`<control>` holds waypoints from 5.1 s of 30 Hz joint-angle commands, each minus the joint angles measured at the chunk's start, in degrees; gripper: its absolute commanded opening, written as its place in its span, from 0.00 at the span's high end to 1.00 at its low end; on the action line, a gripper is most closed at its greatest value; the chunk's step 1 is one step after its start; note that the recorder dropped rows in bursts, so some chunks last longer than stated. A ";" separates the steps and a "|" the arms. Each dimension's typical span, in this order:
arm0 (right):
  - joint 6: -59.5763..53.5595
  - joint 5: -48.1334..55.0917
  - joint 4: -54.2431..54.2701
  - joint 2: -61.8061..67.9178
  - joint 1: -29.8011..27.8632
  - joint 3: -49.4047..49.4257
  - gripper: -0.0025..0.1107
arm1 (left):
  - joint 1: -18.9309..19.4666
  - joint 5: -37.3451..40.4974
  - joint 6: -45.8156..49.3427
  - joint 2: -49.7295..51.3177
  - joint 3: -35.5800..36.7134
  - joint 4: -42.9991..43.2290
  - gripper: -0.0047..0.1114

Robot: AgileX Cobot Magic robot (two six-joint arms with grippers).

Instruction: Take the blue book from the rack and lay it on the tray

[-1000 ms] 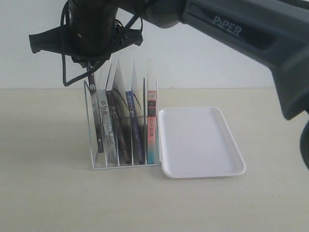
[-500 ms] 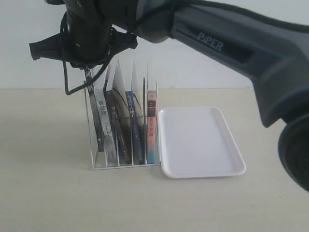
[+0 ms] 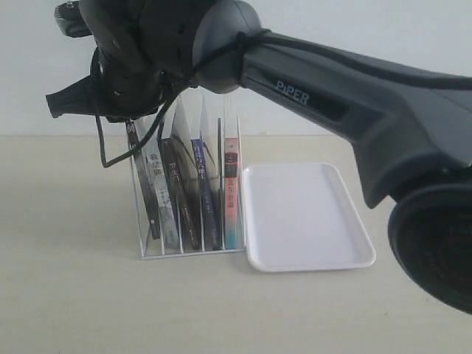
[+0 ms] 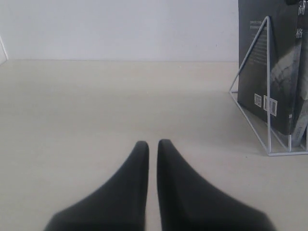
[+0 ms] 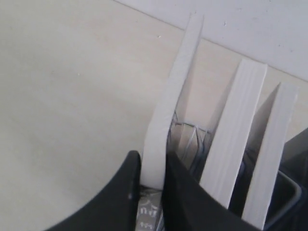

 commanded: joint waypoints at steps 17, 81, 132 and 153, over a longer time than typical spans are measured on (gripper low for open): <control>0.00 12.82 0.33 -11.27 -0.04 -0.33 0.58 | -0.46 -0.11 0.12 -0.13 0.22 0.17 0.91; 1.83 11.88 3.72 -16.82 -6.18 10.46 0.98 | -0.46 -0.11 0.12 -0.13 0.22 0.17 0.91; 0.90 14.71 1.30 -29.79 -6.07 10.47 0.98 | -0.46 -0.11 0.12 -0.13 0.22 0.17 0.91; -3.63 17.29 -16.34 -50.23 -9.69 14.49 0.98 | -0.46 -0.11 0.12 -0.13 0.22 0.17 0.91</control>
